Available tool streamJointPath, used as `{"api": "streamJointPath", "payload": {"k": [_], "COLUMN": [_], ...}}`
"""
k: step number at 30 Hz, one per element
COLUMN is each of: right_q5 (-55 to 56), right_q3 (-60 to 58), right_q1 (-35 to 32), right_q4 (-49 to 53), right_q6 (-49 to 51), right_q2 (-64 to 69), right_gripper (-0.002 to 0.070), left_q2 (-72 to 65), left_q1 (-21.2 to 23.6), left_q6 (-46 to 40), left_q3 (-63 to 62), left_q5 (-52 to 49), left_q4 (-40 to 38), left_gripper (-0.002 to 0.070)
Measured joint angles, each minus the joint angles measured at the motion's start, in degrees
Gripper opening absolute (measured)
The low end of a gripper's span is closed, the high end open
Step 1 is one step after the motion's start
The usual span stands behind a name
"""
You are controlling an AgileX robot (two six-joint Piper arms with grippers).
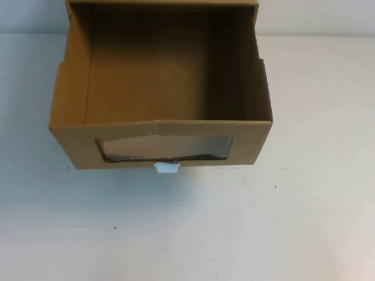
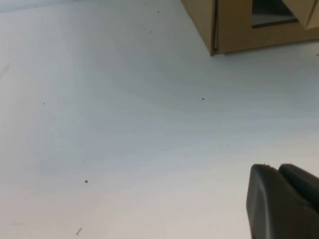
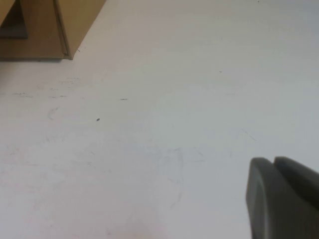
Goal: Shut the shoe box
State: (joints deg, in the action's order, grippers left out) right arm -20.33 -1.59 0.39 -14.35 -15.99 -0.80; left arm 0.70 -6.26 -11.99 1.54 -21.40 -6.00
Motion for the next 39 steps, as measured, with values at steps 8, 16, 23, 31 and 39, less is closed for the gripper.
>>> {"api": "streamJointPath", "payload": {"k": [8, 16, 23, 31, 39], "right_q5": [0.0, 0.0, 0.0, 0.0, 0.0], "right_q3": [0.0, 0.0, 0.0, 0.0, 0.0], "right_q1": [0.0, 0.0, 0.0, 0.0, 0.0], "right_q4": [0.0, 0.0, 0.0, 0.0, 0.0], "right_q6": [0.0, 0.0, 0.0, 0.0, 0.0], "right_q2": [0.0, 0.0, 0.0, 0.0, 0.0], "right_gripper": [-0.0011, -0.0011, -0.0011, -0.0011, -0.0011], "left_q2": [0.0, 0.0, 0.0, 0.0, 0.0], "left_q1": [0.0, 0.0, 0.0, 0.0, 0.0], "left_q6": [0.0, 0.0, 0.02, 0.02, 7.79], "left_q3": [0.0, 0.0, 0.0, 0.0, 0.0], "left_q5": [0.0, 0.12, 0.12, 0.12, 10.0], "left_q4": [0.0, -0.9, -2.04, -2.34, -22.39], "left_gripper": [-0.0002, -0.0002, -0.0002, -0.0002, -0.0002]}}
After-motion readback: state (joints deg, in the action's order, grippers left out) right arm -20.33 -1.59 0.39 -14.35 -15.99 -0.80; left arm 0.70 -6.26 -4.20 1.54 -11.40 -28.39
